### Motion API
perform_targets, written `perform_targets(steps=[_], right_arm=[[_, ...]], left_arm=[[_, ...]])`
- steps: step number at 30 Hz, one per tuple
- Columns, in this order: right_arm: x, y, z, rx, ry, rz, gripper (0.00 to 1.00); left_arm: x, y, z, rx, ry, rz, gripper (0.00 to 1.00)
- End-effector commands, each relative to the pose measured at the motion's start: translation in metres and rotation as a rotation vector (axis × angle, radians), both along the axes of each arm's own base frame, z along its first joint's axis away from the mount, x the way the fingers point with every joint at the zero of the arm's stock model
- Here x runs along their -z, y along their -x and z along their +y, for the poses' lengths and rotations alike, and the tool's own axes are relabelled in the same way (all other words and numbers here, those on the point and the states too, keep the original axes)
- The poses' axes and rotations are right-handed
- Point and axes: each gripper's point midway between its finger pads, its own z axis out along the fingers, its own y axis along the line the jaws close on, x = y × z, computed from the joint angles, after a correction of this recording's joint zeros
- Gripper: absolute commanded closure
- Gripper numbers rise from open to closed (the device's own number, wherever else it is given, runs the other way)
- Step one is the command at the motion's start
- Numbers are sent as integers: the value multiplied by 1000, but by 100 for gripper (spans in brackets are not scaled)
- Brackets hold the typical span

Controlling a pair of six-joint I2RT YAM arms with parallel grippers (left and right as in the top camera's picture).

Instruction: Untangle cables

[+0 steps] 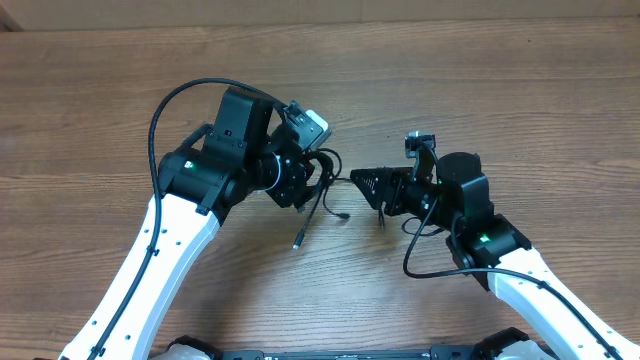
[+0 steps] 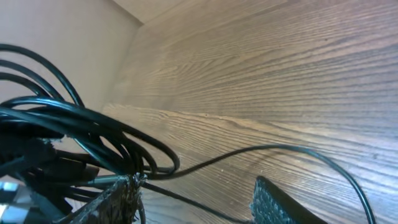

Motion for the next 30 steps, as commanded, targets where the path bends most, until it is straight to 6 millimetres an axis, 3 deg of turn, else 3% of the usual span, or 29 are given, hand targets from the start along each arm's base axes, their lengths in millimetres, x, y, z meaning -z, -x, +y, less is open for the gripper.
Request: perform_targets(steps=[1,3,5,8,12,17,21,26,30], right_arm=[[-8,13,9,-108,-6,-55,42],[-8,15,10,-116,-8,-50,44],[-8,15,10,-120,-10,-49,55],[-9,15,10,-120,-12,-53,61],[-5,10,6,-87,7,-52,61],[12,-15,-11,89,48,-7,60],[13,-24,3,53,-15,-11,61],[1,-15,34,-141,-133,-67,62],[6,-8,41,-193,-176,-12,62]], left_arm=[[-25,6,-14,93,77,-61,96],[-25,5,-14,89,81,-61,96],[-26,5,-15,80,86,-54,96],[-25,5,-15,70,90,-46,96],[-31,8,-22,102,133,-46,96],[-45,3,-32,117,201,-79,96],[-51,-2,-35,108,231,-96,95],[-52,-4,-35,95,231,-98,96],[-49,-25,-19,-78,184,-114,96]])
